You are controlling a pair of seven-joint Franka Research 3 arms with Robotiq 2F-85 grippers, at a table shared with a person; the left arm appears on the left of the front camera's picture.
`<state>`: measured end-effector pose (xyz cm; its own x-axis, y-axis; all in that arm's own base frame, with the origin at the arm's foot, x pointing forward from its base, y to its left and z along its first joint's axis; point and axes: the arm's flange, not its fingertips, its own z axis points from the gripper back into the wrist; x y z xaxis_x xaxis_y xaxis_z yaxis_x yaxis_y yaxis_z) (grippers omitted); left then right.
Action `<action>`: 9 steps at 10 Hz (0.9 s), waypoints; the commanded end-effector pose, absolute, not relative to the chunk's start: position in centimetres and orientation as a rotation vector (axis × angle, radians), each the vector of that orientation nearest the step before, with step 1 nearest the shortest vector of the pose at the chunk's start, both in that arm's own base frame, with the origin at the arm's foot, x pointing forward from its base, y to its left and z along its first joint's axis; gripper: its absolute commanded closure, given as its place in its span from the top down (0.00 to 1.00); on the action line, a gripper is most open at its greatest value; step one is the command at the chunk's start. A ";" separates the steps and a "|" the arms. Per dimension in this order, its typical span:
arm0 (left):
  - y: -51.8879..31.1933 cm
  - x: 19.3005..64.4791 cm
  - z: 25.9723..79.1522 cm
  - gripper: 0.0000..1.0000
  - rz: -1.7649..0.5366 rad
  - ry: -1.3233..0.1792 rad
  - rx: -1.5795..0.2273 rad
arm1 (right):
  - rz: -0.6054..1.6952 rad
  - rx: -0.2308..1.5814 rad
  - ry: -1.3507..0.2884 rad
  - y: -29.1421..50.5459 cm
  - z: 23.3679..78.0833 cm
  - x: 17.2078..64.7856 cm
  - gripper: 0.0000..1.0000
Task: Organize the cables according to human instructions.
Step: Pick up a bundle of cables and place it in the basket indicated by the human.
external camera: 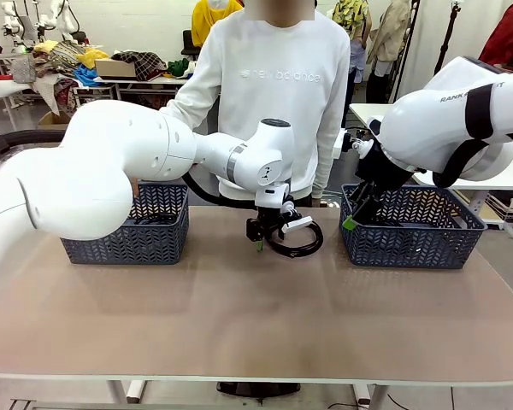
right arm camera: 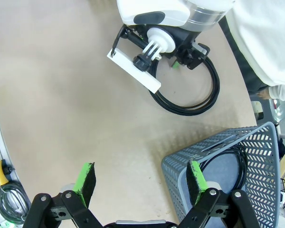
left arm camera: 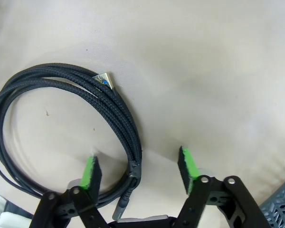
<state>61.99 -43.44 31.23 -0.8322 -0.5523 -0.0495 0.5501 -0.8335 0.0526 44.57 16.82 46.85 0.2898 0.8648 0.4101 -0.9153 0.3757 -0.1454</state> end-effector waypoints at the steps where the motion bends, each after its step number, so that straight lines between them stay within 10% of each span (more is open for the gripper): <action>1: -43.9 62.8 31.6 0.64 -2.534 -0.010 0.104 | 1.192 0.123 -0.463 16.9 46.9 44.5 1.00; 7: -44.0 62.9 31.3 0.06 -2.535 -0.001 0.106 | 1.192 0.123 -0.463 16.9 46.9 44.5 1.00; 9: -44.0 62.9 31.4 0.00 -2.534 0.001 0.113 | 1.192 0.123 -0.463 16.9 46.9 44.5 1.00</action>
<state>62.22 -43.33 31.68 -0.8260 -0.5616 -0.0491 0.5601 -0.8274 0.0408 44.57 16.82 46.85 0.2898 0.8648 0.4101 -0.9153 0.3757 -0.1454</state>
